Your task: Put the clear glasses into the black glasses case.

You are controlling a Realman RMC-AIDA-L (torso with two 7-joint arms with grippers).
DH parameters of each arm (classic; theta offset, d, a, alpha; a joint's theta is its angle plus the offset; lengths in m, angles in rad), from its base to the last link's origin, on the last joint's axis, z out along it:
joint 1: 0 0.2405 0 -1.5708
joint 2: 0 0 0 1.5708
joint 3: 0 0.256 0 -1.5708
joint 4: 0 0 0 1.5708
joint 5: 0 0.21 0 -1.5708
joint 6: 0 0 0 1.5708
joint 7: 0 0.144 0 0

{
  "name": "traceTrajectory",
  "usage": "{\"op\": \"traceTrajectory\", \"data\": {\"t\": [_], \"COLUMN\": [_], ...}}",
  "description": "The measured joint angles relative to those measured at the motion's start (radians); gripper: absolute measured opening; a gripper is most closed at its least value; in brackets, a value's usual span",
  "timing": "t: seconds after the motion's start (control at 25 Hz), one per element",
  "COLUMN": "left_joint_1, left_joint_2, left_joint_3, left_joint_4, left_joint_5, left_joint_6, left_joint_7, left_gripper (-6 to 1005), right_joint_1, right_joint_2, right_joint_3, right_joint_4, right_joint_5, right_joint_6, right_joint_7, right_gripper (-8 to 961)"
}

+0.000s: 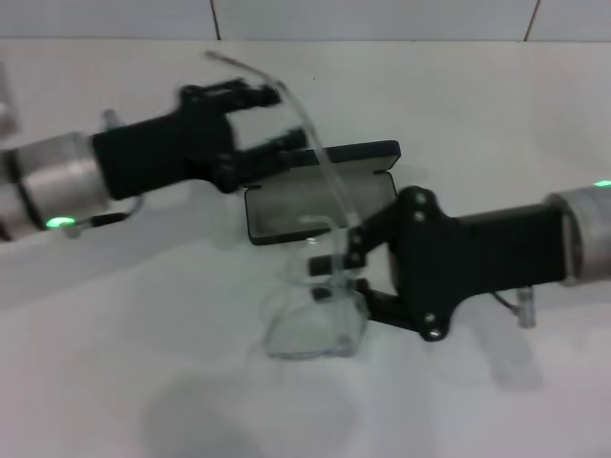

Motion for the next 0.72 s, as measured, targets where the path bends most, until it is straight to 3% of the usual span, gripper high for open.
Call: {"op": "traceTrajectory", "data": {"t": [0.12, 0.24, 0.72], "left_joint_1": [-0.029, -0.052, -0.012], "left_joint_2": [-0.030, -0.037, -0.036], "left_joint_3": [0.001, 0.001, -0.004], "left_joint_4": [0.000, -0.010, -0.052], "left_joint_5": [0.024, 0.019, -0.153], "left_joint_6": [0.000, 0.003, 0.128], "left_joint_7": [0.042, 0.059, 0.194], "left_gripper": [600, 600, 597], "right_joint_1": [0.078, 0.133, 0.129], "right_joint_2": [0.000, 0.000, -0.008], "right_joint_3": [-0.064, -0.077, -0.066], "right_joint_4": [0.109, 0.196, 0.218], "right_joint_5": [0.078, 0.100, 0.114], "right_joint_6": [0.026, 0.032, 0.076], "right_joint_7": [0.026, 0.076, 0.303], "right_gripper": [148, 149, 153]}}
